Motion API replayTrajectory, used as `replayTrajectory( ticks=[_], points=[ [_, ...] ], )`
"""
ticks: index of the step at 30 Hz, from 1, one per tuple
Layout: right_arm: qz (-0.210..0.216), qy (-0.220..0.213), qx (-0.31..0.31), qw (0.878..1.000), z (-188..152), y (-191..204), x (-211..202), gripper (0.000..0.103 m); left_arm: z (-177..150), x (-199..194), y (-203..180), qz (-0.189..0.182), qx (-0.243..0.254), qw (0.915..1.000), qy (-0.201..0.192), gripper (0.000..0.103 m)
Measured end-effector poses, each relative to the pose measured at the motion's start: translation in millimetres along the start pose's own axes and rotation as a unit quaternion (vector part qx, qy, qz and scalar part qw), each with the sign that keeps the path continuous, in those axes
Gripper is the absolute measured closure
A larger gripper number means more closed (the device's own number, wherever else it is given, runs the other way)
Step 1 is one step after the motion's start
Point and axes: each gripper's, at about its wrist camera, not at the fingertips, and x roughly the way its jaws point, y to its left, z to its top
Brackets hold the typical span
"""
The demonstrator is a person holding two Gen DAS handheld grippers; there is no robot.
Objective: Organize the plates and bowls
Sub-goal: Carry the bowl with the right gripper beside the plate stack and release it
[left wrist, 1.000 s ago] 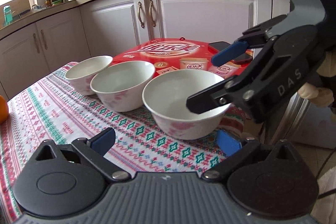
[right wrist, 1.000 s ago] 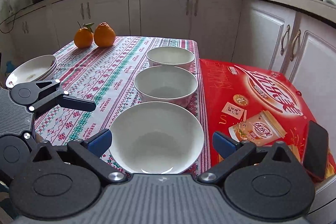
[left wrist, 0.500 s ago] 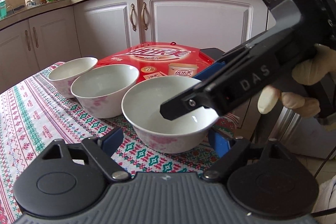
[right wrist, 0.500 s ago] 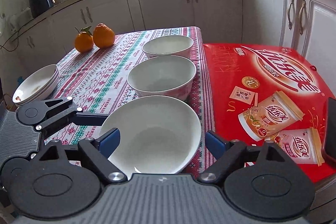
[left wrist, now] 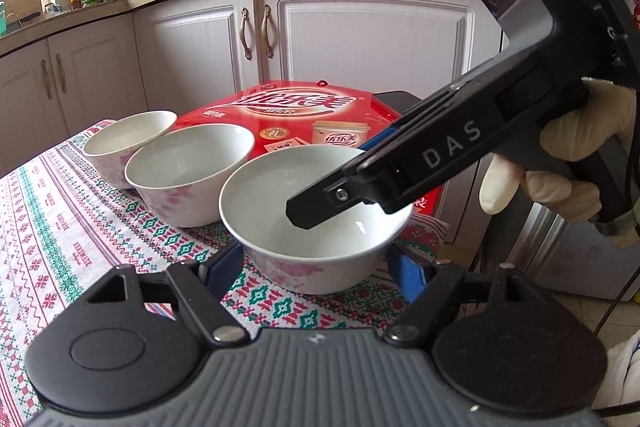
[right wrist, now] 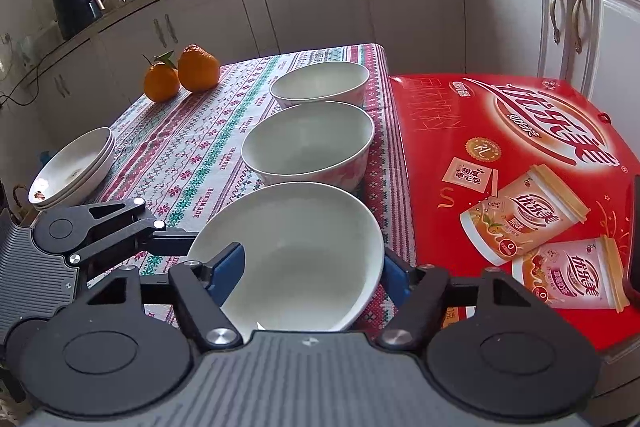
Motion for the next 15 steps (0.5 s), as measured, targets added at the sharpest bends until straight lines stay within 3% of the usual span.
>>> replayTrajectory(
  ticks=[15],
  points=[
    [0.029,-0.002,-0.035,0.999,10,36,3,0.026,-5,-32,18,0.022,-0.027,0.9993,0.01,0.024]
  ],
)
